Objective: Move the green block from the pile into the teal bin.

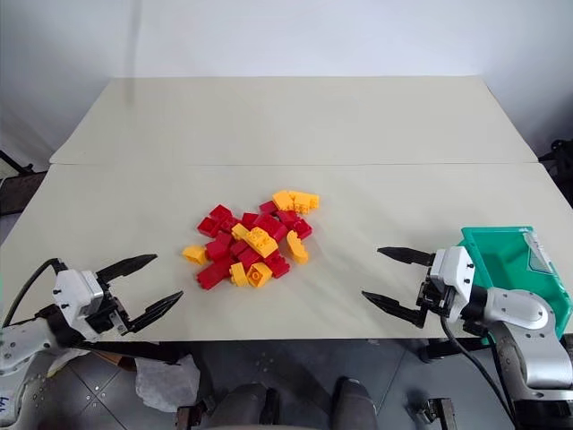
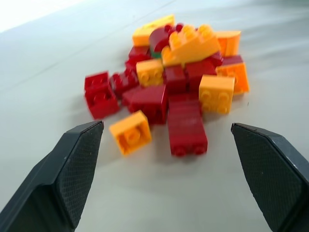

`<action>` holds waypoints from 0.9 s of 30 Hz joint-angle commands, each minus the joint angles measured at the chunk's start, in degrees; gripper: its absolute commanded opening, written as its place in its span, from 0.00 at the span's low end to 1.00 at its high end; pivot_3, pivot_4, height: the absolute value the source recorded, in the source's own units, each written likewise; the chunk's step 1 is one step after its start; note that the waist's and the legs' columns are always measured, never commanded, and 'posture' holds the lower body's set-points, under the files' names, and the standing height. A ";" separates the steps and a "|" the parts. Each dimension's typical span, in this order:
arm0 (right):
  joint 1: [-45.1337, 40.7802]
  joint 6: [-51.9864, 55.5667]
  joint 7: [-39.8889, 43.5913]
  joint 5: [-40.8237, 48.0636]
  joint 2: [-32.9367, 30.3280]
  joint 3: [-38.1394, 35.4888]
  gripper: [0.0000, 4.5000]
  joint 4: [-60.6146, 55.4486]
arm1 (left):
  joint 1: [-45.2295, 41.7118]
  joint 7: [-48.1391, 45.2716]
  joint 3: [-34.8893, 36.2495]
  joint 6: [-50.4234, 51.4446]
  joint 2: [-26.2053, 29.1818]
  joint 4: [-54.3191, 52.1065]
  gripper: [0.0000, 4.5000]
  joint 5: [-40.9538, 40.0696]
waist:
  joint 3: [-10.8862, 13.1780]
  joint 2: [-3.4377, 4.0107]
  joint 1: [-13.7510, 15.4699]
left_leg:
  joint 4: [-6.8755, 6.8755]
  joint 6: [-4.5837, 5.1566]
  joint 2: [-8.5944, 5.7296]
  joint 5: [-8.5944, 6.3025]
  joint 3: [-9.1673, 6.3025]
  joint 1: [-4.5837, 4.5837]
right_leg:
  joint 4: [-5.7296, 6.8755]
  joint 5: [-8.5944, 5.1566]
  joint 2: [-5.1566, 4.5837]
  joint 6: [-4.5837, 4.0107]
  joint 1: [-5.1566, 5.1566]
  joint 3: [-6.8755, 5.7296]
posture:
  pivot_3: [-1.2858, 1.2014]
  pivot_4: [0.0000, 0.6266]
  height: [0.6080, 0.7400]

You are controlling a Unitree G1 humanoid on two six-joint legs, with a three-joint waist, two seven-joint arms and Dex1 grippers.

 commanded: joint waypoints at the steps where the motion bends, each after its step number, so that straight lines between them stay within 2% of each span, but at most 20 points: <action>1: -0.90 -1.19 0.51 -0.59 -0.39 0.37 0.99 0.47 | -0.43 0.00 -0.37 -0.55 0.17 -0.43 1.00 0.13 | 0.00 0.00 -0.01 | 0.00 -0.01 0.01 0.00 -0.01 0.00 | 0.02 0.00 0.00 0.00 -0.01 -0.01 | 0.52 0.24 1.00; 7: -3.34 2.39 0.05 1.09 0.52 2.70 0.99 -1.20 | 0.41 -2.83 0.87 1.60 0.02 -0.93 1.00 -4.87 | 0.00 0.00 -0.12 | 0.00 -0.01 0.01 0.00 0.00 0.00 | 0.01 0.00 0.01 0.00 0.00 -0.02 | 0.52 0.24 1.00; 8: -4.10 3.88 -0.11 1.94 0.80 3.77 0.95 -2.35 | 0.76 -3.43 1.30 1.19 -0.11 -0.76 1.00 -5.38 | 0.00 0.00 -0.16 | 0.00 -0.01 0.02 0.00 0.00 0.00 | 0.01 0.00 0.01 0.00 0.00 -0.03 | 0.52 0.24 1.00; 11: -6.27 7.49 0.11 2.87 1.29 7.54 0.79 -5.67 | 1.97 -5.35 3.17 1.29 -0.87 -0.32 1.00 -8.67 | 0.00 0.00 -0.20 | 0.00 -0.01 0.04 0.00 0.00 0.00 | -0.01 0.00 0.01 0.00 -0.02 -0.02 | 0.52 0.24 1.00; 16: -13.20 11.84 -2.36 -2.35 2.86 16.99 0.42 -8.57 | 6.76 -7.39 6.76 0.35 -0.80 1.81 1.00 -8.91 | 0.00 0.00 -0.46 | 0.00 -0.03 0.05 -0.02 -0.04 -0.01 | -0.02 -0.01 0.01 -0.01 -0.03 -0.03 | 0.52 0.24 1.00; 17: -14.61 12.54 -2.78 -3.13 3.41 18.45 0.37 -8.30 | 7.49 -7.68 7.27 -0.11 -1.00 2.58 1.00 -8.83 | 0.00 0.00 -0.47 | 0.00 -0.04 0.05 -0.02 -0.04 -0.01 | -0.02 -0.01 0.01 -0.01 -0.03 -0.03 | 0.52 0.24 1.00; 20: -19.17 15.52 -4.60 -5.53 6.21 23.00 0.14 -6.76 | 9.20 -8.13 7.84 -1.38 -1.48 3.92 1.00 -8.06 | 0.00 0.00 -0.67 | 0.00 -0.04 0.04 -0.02 -0.04 -0.05 | -0.02 -0.01 0.01 -0.02 -0.07 -0.05 | 0.52 0.24 1.00; 22: -23.23 18.71 -7.32 -7.77 10.34 26.89 0.00 -4.29 | 9.65 -7.54 7.77 -1.98 -2.26 3.73 1.00 -7.89 | -0.03 -0.07 -0.79 | 0.00 -0.04 0.04 -0.02 -0.07 -0.08 | -0.01 -0.01 0.01 -0.02 -0.08 -0.07 | 0.52 0.24 1.00; 27: -31.62 20.87 -12.78 -13.29 19.67 32.15 0.00 4.11 | 9.93 -4.85 6.42 -1.53 -4.23 0.67 1.00 -7.67 | -0.03 -0.06 -1.21 | 0.00 -0.05 0.03 -0.03 -0.17 -0.13 | 0.06 0.00 -0.01 -0.03 -0.14 -0.11 | 0.52 0.24 1.00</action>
